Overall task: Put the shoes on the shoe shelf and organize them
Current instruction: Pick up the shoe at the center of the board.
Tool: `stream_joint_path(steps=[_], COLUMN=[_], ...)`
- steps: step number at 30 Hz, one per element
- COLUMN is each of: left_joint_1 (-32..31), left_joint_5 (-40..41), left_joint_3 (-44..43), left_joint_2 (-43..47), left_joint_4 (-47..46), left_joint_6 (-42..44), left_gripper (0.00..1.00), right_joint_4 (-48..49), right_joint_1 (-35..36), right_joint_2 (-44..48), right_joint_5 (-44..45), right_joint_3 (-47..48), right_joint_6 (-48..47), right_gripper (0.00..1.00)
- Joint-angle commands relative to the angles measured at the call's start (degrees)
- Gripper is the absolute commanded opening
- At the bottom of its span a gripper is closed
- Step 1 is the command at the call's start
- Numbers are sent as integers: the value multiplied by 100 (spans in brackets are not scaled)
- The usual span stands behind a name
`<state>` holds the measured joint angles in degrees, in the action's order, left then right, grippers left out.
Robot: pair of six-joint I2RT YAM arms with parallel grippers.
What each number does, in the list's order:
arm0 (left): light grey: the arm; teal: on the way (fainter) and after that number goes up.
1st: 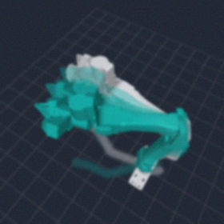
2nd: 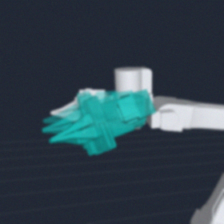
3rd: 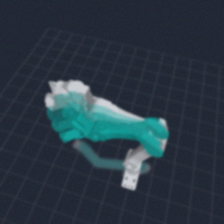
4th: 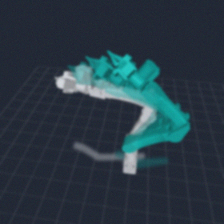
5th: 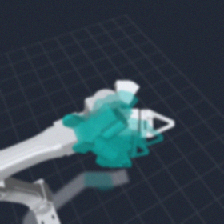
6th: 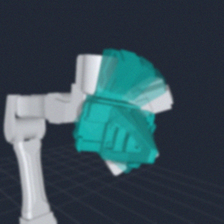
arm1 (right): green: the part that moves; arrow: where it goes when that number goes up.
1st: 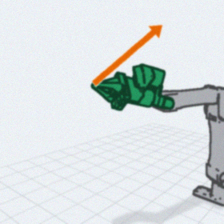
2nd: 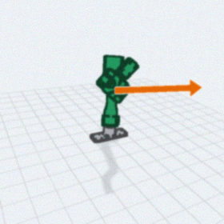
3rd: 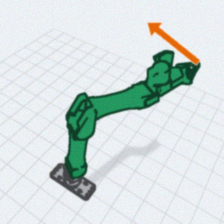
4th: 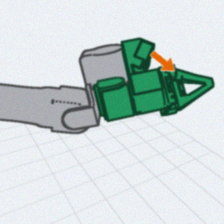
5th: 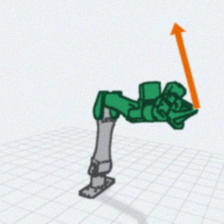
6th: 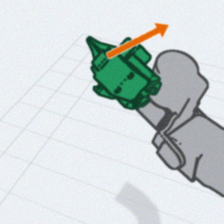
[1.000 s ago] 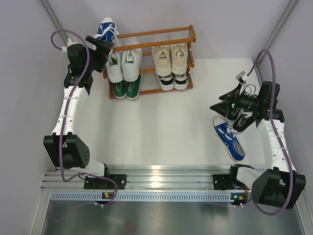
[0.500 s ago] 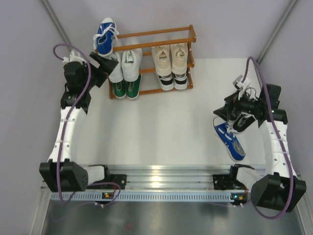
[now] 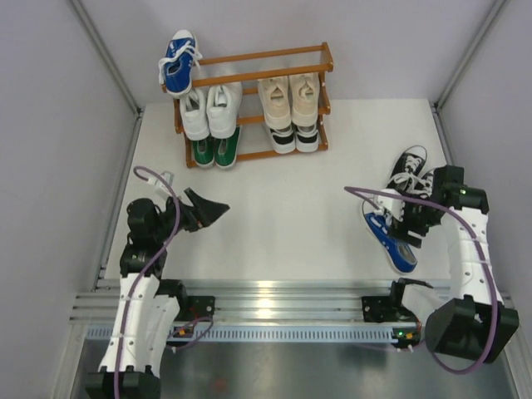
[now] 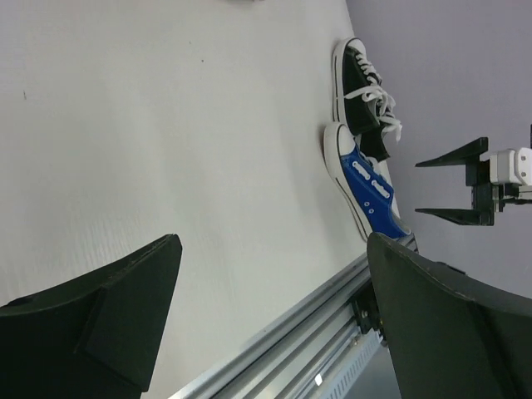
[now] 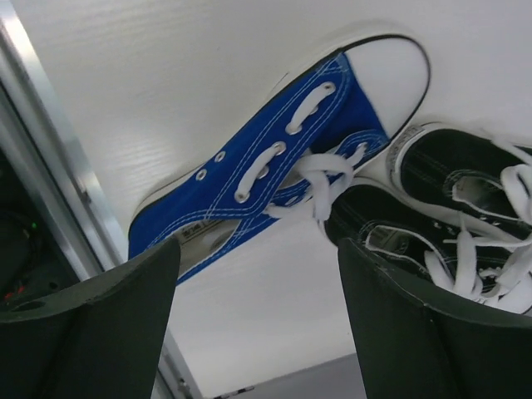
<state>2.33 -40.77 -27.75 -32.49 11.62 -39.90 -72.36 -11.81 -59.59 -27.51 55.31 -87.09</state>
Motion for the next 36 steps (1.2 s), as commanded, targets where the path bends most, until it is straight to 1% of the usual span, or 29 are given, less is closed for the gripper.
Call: stream_joint_path(steps=[1,5,6,8,9,12,13,15,16,17,19,20,22,23,24,26,27,28,29,30,31,32,33,34,35,36], left_joint_1=[22,22,13,13,13,22,22,22,22,22,13,13,5,-30,-170,-573,-1115,-1503,-1890,-2738,-3138,-3446,-3876,-4028,-4134,-4266], left_joint_5=[-406,-537,-519,-484,-502,-545,-537,-563,-572,-563,-485,-484,-589,-529,-398,234,515,770,1460,1772,2053,2378,2468,2521,2539,2574], left_joint_3=[103,173,182,191,182,173,173,173,173,173,182,182,121,25,-28,-134,-169,-161,-135,-117,-82,-56,14,32,41,59], left_joint_2=[724,1025,1043,1017,1008,938,938,929,903,885,780,710,403,297,200,-64,-160,-396,-520,-687,-1054,-1249,-1468,-1914,-2136,-2347], left_joint_4=[94,122,122,122,122,121,122,122,122,104,104,87,42,42,34,-62,-176,-534,-746,-966,-1569,-1827,-2160,-2451,-2984,-3190], left_joint_6=[351,228,220,211,211,211,211,193,193,158,62,-95,-176,-272,-281,-290,-386,-457,-588,-650,-720,-869,-949,-1028,-1194,-1291], left_gripper=[98,98,98,98,99,98,98,98,98,98,98,98,98,98,98,98,98,98,98,98,98,98,98,98,98,98], right_joint_4=[-490,-8,298,642,740,1240,1564,1847,1952,2006,1954,1745,1515,1323,868,426,128,73,73,134,352,493,608,704,853,916], right_joint_1=[-111,-111,-111,-102,-67,38,65,109,109,109,109,109,109,127,170,258,424,539,670,1037,1319,1592,2047,2260,2428,2682], right_joint_2=[273,229,133,-8,-226,-570,-614,-667,-685,-677,-546,-475,-265,-202,-158,-175,-193,-193,-167,-123,-114,-114,-123,-140,-166,-210], right_joint_5=[755,791,747,659,581,606,624,702,703,694,528,414,-34,-192,-516,-834,-1157,-1308,-1501,-1529,-1530,-1521,-1538,-1564,-1626,-1757], right_joint_3=[-283,-748,-811,-960,-987,-1215,-1302,-1548,-1576,-1611,-1576,-1428,-1199,-893,-716,-382,-102,5,163,225,278,374,436,498,629,709], right_joint_6=[-836,-792,-688,-442,-301,120,174,358,411,438,473,482,640,667,615,570,544,579,805,964,1183,1412,1788,1957,2081,2273], right_gripper=[77,77,77,77,77,72,70,53,41,23,12,0,0,0,0,0,0,0,0,0,0,0,0,0,0,0])
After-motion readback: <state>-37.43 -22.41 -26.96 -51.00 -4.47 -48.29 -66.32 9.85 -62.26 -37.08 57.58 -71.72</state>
